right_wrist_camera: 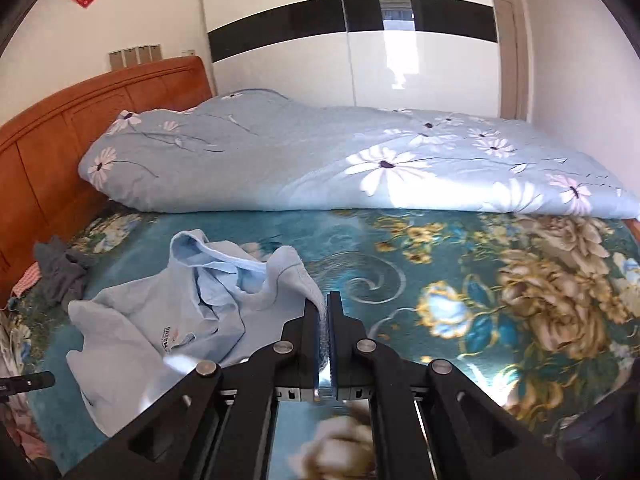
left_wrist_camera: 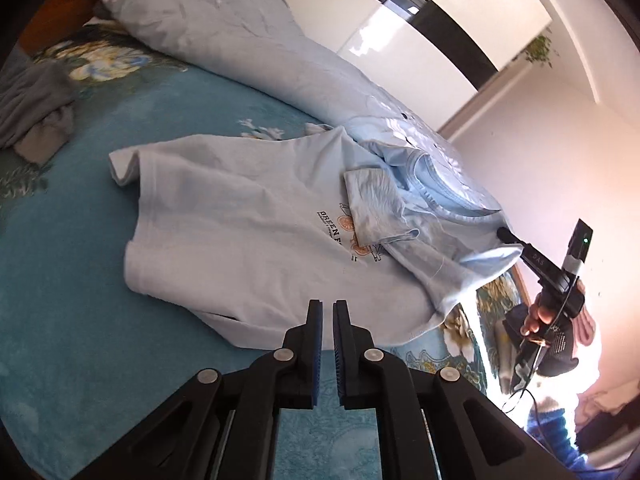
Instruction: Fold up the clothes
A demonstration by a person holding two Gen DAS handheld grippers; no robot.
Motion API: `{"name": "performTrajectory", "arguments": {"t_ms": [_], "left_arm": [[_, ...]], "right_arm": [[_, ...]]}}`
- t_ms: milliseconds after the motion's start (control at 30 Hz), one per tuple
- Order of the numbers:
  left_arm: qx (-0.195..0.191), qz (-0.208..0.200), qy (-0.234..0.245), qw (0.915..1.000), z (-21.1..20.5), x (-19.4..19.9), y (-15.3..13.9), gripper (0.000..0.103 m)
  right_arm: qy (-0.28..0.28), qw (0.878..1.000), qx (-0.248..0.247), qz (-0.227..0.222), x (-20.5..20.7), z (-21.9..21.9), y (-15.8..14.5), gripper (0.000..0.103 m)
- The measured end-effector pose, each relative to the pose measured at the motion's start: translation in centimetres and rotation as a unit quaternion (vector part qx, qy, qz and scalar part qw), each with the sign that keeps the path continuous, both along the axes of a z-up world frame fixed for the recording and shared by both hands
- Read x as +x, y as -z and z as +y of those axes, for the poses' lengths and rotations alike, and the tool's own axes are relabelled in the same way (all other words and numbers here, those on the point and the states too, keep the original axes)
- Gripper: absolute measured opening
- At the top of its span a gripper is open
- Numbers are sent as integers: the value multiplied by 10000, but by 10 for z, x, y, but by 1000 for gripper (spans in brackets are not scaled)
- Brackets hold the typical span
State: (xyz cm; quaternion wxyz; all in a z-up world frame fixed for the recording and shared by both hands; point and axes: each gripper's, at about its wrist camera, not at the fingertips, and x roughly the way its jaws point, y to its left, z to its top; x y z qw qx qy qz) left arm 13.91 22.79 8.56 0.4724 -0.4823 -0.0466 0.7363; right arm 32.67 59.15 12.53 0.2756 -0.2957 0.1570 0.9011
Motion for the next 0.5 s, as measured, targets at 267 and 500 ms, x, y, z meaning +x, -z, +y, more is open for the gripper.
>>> {"name": "performTrajectory", "arguments": {"t_ms": [267, 500], "left_arm": [[-650, 553, 497, 9951, 104, -53, -14, 9], [-1108, 636, 476, 9907, 171, -129, 23, 49]], "right_arm": [[103, 9972, -704, -228, 18, 8, 64, 4], [250, 9892, -1436, -172, 32, 8, 107, 4]]}}
